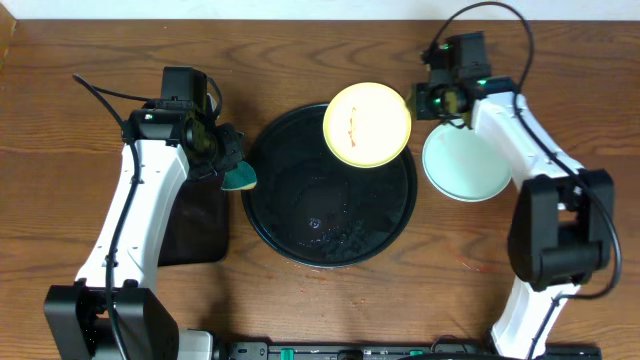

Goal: Clean dirty plates on tray and stack at the side
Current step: 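Reach the right gripper to the yellow plate's rim and pull it center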

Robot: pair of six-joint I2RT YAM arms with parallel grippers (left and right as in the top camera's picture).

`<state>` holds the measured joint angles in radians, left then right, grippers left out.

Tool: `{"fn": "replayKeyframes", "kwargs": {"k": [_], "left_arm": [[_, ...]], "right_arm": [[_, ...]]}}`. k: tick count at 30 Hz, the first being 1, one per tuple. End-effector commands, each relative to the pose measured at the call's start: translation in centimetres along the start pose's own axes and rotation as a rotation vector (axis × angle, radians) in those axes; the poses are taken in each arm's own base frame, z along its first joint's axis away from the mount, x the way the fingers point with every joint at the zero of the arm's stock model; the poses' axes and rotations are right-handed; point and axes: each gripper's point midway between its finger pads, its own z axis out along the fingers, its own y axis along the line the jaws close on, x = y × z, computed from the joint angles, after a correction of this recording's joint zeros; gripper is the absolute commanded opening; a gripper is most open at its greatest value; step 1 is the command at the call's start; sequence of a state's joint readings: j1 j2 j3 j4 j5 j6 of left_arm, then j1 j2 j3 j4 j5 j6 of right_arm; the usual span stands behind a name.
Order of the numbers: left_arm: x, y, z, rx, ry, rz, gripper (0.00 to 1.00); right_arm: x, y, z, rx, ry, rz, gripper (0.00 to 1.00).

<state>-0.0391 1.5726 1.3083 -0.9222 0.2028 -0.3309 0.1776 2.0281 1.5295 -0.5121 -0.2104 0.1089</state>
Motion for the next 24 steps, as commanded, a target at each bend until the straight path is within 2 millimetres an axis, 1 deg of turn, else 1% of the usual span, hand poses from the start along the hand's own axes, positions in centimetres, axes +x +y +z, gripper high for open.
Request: {"fn": "replayKeyframes", "kwargs": {"k": [1, 5, 7, 10, 12, 14, 17, 19, 22, 24], "left_arm": [[-0.6, 0.1, -0.5, -0.006, -0.023, 0.021, 0.07], [-0.6, 0.1, -0.5, -0.007, -0.023, 0.02, 0.07], [-0.6, 0.1, -0.5, -0.006, -0.023, 0.021, 0.08], [-0.6, 0.1, -0.5, -0.007, -0.023, 0.02, 0.07], [-0.6, 0.1, -0.5, -0.007, -0.023, 0.02, 0.07], [-0.6, 0.1, -0.5, -0.007, -0.023, 0.02, 0.07], [-0.6, 0.1, -0.5, -0.006, -0.023, 0.021, 0.07], [-0.6, 0.1, -0.5, -0.007, -0.022, 0.021, 0.08], [-0.6, 0.1, -0.5, -0.007, -0.022, 0.021, 0.07], [-0.6, 0.1, -0.5, -0.007, -0.022, 0.021, 0.07]], "right_arm": [[0.8, 1.2, 2.5, -0.023, 0.022, -0.071, 0.43], [1.3, 0.9, 3.6, -0.017, 0.038, -0.068, 0.41], [1.6, 0.7, 3.9, -0.013, 0.047, -0.066, 0.38], [1.9, 0.7, 4.0, -0.011, 0.056, -0.064, 0.24], [2.1, 0.7, 4.0, -0.012, 0.064, -0.062, 0.09], [2.4, 0.7, 4.0, -0.011, 0.078, -0.056, 0.01], [3.0, 1.0, 3.7, -0.015, 0.102, -0.048, 0.01], [3.0, 1.5, 2.9, -0.017, 0.113, -0.052, 0.01], [2.5, 2.9, 0.8, -0.027, 0.112, -0.065, 0.01], [2.4, 4.1, -0.8, -0.034, 0.12, -0.045, 0.01]]}}
